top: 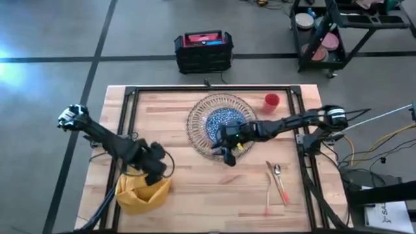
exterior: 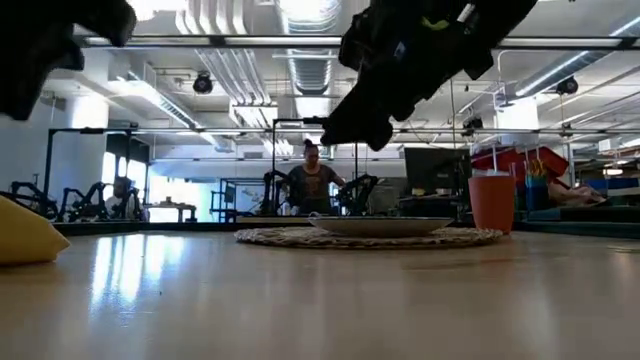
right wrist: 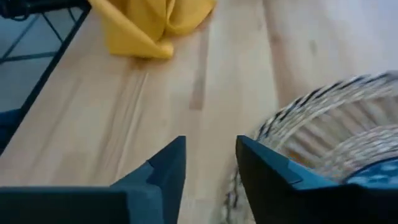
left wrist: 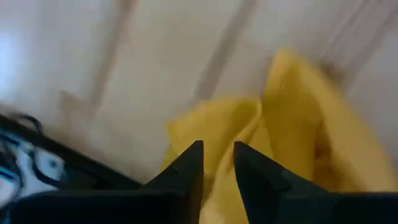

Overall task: Set table place
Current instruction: Fold the yellow table napkin

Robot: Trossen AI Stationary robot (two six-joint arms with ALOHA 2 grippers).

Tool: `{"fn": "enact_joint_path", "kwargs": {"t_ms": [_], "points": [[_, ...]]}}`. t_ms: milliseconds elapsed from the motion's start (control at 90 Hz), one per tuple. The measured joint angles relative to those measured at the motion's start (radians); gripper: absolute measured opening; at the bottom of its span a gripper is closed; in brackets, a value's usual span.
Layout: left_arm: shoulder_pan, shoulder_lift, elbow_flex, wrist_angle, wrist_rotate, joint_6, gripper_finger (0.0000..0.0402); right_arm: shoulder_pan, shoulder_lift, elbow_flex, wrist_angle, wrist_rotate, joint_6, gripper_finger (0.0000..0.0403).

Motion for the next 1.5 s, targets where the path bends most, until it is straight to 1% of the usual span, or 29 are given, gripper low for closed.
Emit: {"fn": "enact_joint_path", "kwargs": {"t_ms": [56,233,367,444,611,756,878,944,1000,1056,1111,1200,1233,1367,1422,1500], "points": [[0.001,0.024,-0.013,0.021,0.051,0.05,0.0103,0.007,0.02,0.004,-0.002,0.0,0.007,0.0145],[0.008,0.076,-0.017,0.106,0.116,0.198,0.0157,0.018,0.057,0.016,0.001,0.0,0.006,0.016],[0.031,0.096,-0.022,0.119,0.176,0.239,0.0195,0.018,0.061,0.017,0.001,-0.015,-0.008,0.0165],[0.049,0.097,-0.034,0.117,0.182,0.252,0.0212,0.018,0.061,0.017,0.001,-0.02,-0.018,0.0163],[0.088,0.093,-0.089,0.114,0.193,0.291,0.0233,0.024,0.06,0.015,0.002,-0.022,-0.021,0.0154],[0.103,0.092,-0.149,0.114,0.268,0.298,0.0234,0.033,0.061,0.004,0.0,-0.023,-0.019,0.0148],[0.103,0.091,-0.178,0.132,0.35,0.295,0.0217,0.037,0.06,-0.001,0.0,-0.025,-0.014,0.0144],[0.103,0.091,-0.177,0.152,0.384,0.285,0.0198,0.038,0.06,-0.003,0.001,-0.025,-0.008,0.0141],[0.101,0.09,-0.169,0.157,0.389,0.277,0.0175,0.038,0.06,-0.004,0.0,-0.025,-0.006,0.0138],[0.101,0.088,-0.154,0.163,0.39,0.275,0.0146,0.037,0.06,-0.004,0.0,-0.023,-0.006,0.0135],[0.102,0.088,-0.14,0.175,0.39,0.276,0.0107,0.037,0.06,-0.004,0.001,-0.022,-0.006,0.0131],[0.102,0.088,-0.115,0.173,0.388,0.285,0.0032,0.037,0.06,-0.004,0.001,-0.022,-0.003,0.0124],[0.103,0.088,-0.104,0.175,0.388,0.286,0.0017,0.037,0.06,-0.004,0.001,-0.021,0.001,0.0121],[0.102,0.088,-0.053,0.173,0.351,0.273,0.0004,0.037,0.06,-0.004,0.001,-0.019,0.004,0.0104],[0.101,0.088,-0.02,0.152,0.31,0.264,0.0002,0.037,0.06,-0.004,0.0,-0.019,0.005,0.0096],[0.101,0.088,0.048,0.072,0.246,0.259,0.0001,0.037,0.06,-0.004,0.001,-0.018,0.003,0.0085]]}}
